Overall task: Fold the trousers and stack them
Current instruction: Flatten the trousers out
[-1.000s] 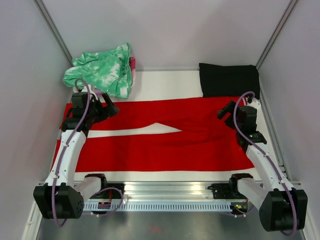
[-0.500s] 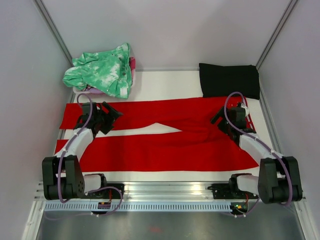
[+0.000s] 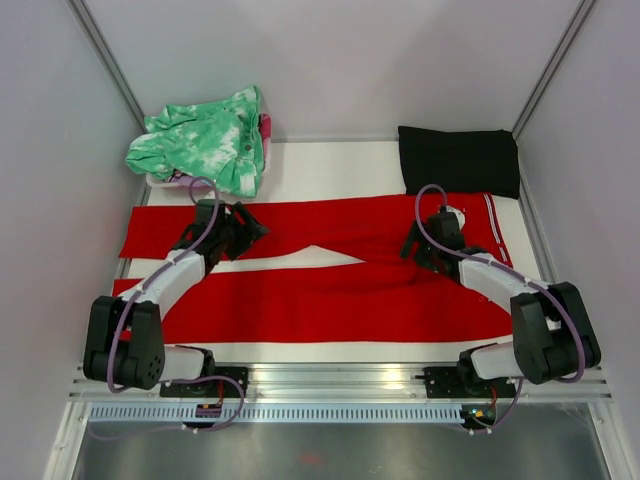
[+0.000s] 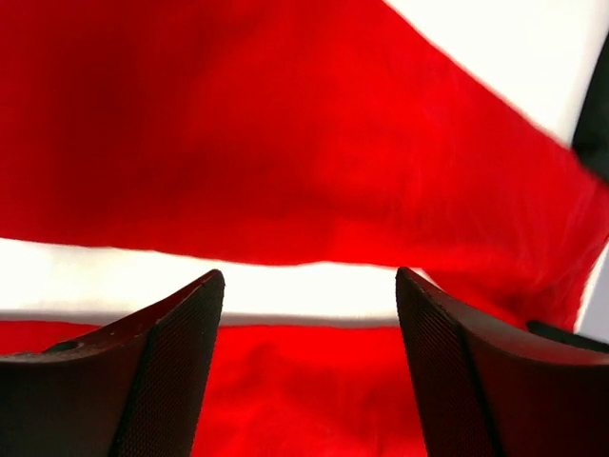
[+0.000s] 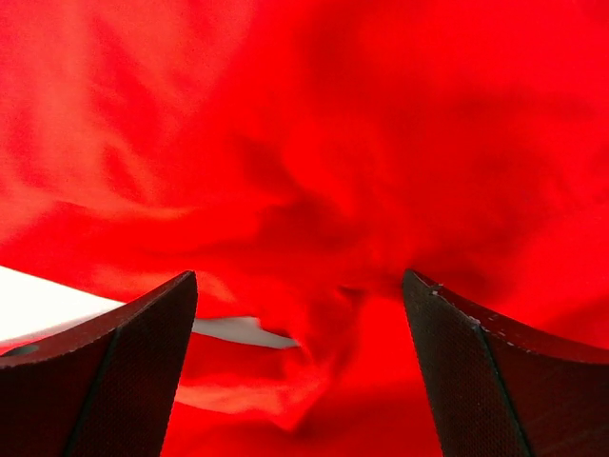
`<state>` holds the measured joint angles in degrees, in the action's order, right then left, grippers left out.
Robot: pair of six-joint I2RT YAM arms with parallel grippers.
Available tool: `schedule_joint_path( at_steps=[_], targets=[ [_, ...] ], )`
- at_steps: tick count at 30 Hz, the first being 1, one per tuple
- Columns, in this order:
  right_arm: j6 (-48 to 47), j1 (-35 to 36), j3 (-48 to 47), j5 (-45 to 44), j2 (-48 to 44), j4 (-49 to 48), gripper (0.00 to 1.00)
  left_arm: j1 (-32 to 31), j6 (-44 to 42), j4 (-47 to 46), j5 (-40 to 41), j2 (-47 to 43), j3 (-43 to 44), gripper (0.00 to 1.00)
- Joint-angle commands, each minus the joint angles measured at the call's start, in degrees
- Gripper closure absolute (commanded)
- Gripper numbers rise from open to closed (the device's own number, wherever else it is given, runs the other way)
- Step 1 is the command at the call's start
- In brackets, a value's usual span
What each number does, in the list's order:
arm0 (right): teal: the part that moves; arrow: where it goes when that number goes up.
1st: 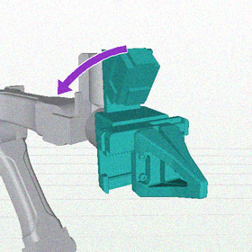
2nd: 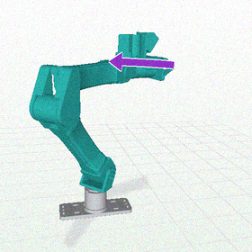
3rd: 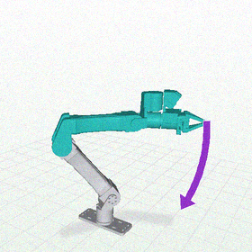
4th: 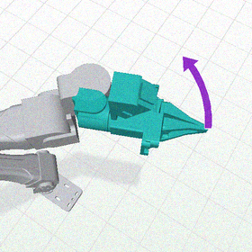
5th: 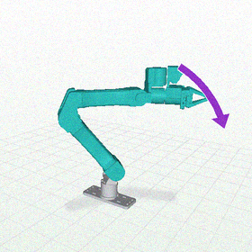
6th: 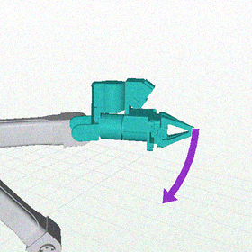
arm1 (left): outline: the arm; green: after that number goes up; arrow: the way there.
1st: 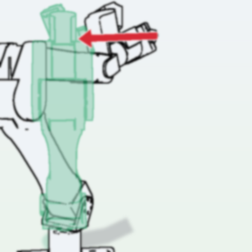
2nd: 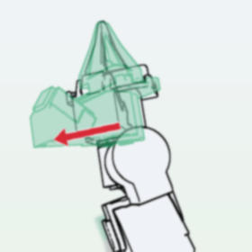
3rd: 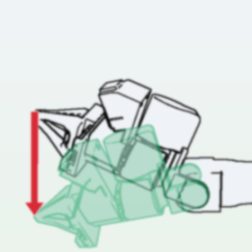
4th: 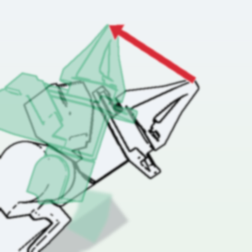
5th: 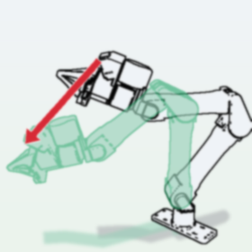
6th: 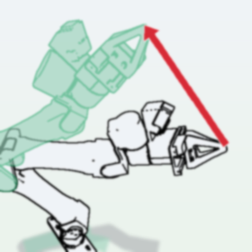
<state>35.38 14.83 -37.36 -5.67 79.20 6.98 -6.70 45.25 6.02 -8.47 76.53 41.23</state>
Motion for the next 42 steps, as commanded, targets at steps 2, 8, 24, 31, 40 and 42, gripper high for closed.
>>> schedule_joint_path(
  at_steps=[2, 8, 24, 31, 40, 42],
  targets=[
    [0.83, 0.81, 2.20, -1.71, 0.51, 0.40, 0.06, -7.25, -4.38, 2.77, 7.06, -0.24, 1.83, 0.25],
    [4.25, 0.82, 5.45, -3.81, 1.58, 1.01, 0.07, -16.39, 0.96, 4.53, 12.25, 2.13, 2.54, 0.27],
    [1.80, 0.82, 9.77, -0.40, -4.75, 1.72, 0.15, -22.92, 26.99, -16.83, 19.62, 21.54, 2.80, 0.44],
    [1.80, 0.81, 9.07, 0.84, -5.46, 1.36, 0.15, -22.92, 28.66, -13.15, 25.07, 23.22, 2.36, 0.46],
    [1.80, 0.81, 7.22, -1.26, -4.49, 3.91, 0.14, -22.92, 28.93, -3.94, 28.51, 21.30, 3.06, 0.98],
    [1.89, 0.82, 7.31, -1.53, -5.02, 4.44, 0.14, -22.92, 27.88, -2.34, 28.24, 20.42, 3.24, 0.98]
  ],
)
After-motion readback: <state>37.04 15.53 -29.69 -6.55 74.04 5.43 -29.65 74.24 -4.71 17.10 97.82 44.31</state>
